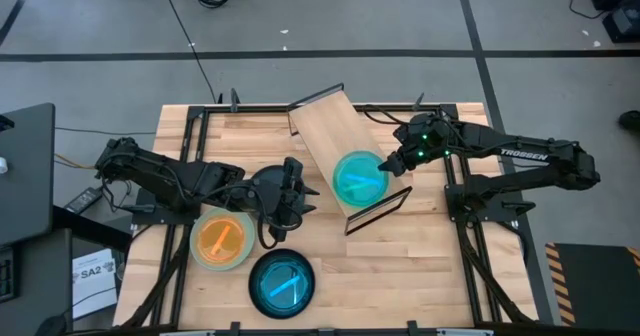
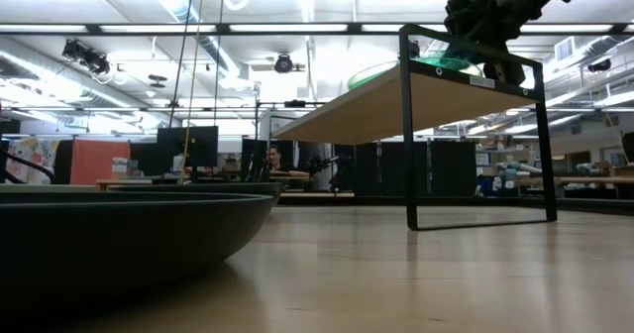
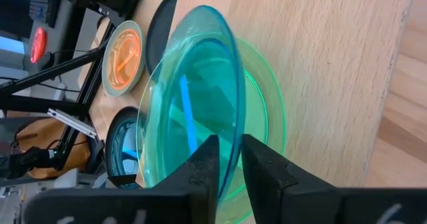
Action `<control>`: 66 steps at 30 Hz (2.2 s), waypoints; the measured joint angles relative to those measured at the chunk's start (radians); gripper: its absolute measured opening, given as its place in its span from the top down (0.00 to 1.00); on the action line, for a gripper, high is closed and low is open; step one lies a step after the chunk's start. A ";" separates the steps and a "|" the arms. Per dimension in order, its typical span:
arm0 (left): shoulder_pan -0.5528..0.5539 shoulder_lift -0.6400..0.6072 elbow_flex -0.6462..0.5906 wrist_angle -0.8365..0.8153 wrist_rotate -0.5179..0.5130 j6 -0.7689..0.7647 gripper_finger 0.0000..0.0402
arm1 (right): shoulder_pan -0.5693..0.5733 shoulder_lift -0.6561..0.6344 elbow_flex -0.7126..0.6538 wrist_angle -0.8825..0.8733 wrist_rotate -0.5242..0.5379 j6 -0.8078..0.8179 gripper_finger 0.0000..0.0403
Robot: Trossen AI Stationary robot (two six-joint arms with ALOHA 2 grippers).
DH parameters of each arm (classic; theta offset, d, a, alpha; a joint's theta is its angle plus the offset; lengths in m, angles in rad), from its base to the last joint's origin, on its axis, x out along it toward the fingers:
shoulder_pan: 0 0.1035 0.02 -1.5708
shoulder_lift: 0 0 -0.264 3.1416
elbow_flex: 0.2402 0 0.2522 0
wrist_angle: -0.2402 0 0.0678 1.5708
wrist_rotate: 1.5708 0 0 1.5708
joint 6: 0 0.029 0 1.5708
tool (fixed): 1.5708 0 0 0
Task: Place and stack plates onto a shelf
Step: Stack the top transparent blue plate on top of the transparent green plate on the shelf, then put the top black plate on the shelf
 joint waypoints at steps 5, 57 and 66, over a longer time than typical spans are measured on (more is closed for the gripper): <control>0.000 0.000 0.000 0.000 0.000 0.000 0.58 | 0.000 0.000 0.000 0.000 0.027 -0.002 0.77; 0.001 0.000 0.002 -0.194 0.001 -0.348 0.58 | 0.000 0.000 0.000 -0.026 0.057 -0.239 0.37; 0.001 0.000 0.002 -0.328 0.044 -0.534 0.58 | 0.000 -0.006 0.000 -0.032 0.056 -0.245 0.37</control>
